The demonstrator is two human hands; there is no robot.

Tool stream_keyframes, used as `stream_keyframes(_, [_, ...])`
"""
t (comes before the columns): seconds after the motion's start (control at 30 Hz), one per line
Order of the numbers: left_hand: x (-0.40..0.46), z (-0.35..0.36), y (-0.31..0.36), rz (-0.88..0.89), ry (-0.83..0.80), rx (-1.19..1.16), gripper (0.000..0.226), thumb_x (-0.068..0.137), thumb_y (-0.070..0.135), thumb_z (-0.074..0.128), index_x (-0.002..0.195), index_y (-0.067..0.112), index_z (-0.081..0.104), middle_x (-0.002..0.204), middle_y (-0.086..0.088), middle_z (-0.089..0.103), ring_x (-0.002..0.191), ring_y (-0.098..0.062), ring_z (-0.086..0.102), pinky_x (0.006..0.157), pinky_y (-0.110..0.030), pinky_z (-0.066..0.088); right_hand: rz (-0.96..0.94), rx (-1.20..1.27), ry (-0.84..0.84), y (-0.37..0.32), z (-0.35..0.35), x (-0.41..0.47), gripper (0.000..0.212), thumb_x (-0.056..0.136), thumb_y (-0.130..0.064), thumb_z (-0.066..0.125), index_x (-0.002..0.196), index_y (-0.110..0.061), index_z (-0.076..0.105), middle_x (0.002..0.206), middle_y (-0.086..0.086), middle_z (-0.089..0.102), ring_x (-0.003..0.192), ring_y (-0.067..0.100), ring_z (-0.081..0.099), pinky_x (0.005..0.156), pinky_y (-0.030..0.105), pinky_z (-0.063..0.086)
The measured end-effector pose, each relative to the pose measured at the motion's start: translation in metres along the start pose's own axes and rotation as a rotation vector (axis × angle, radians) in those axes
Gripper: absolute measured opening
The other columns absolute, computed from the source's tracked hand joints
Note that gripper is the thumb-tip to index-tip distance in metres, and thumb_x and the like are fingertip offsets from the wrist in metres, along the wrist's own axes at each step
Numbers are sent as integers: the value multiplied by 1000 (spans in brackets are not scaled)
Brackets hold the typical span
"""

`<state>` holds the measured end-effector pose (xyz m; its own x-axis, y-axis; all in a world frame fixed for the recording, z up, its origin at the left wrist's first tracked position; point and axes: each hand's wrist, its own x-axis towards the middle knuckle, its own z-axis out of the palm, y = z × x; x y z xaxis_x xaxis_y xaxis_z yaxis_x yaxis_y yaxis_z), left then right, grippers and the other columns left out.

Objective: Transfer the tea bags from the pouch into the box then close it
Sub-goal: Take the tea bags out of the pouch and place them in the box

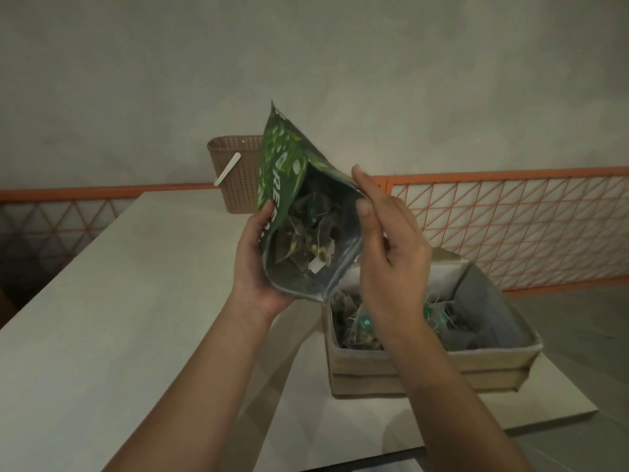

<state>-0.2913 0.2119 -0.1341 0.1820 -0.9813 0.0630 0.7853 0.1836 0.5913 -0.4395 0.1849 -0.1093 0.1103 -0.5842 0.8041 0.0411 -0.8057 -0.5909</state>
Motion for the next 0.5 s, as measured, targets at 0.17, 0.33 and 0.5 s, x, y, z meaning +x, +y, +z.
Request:
stream_keyframes(0.17, [4, 2, -1, -57, 28, 2, 57, 96, 54, 50, 132, 15, 69, 133, -14, 67, 109, -34, 68, 91, -42, 56, 79, -103, -73, 8, 4, -2, 35, 102, -16, 50, 136, -19, 55, 120, -4, 63, 108, -17, 50, 90, 1, 39])
stream_keyframes(0.33, [1, 0, -5, -69, 65, -48, 55, 98, 54, 51, 133, 15, 67, 135, -14, 65, 117, -33, 63, 98, -43, 54, 105, 31, -26, 1, 0, -11, 42, 97, -25, 59, 135, -30, 42, 134, -11, 47, 120, 5, 53, 91, 29, 54])
stream_keyframes(0.5, [-1, 4, -7, -65, 80, -61, 54, 99, 54, 49, 126, 13, 71, 128, -11, 69, 114, -30, 67, 92, -39, 58, 29, -202, -77, -5, 6, -22, 24, 84, -29, 73, 102, -19, 61, 137, 2, 38, 123, 0, 45, 85, 5, 45])
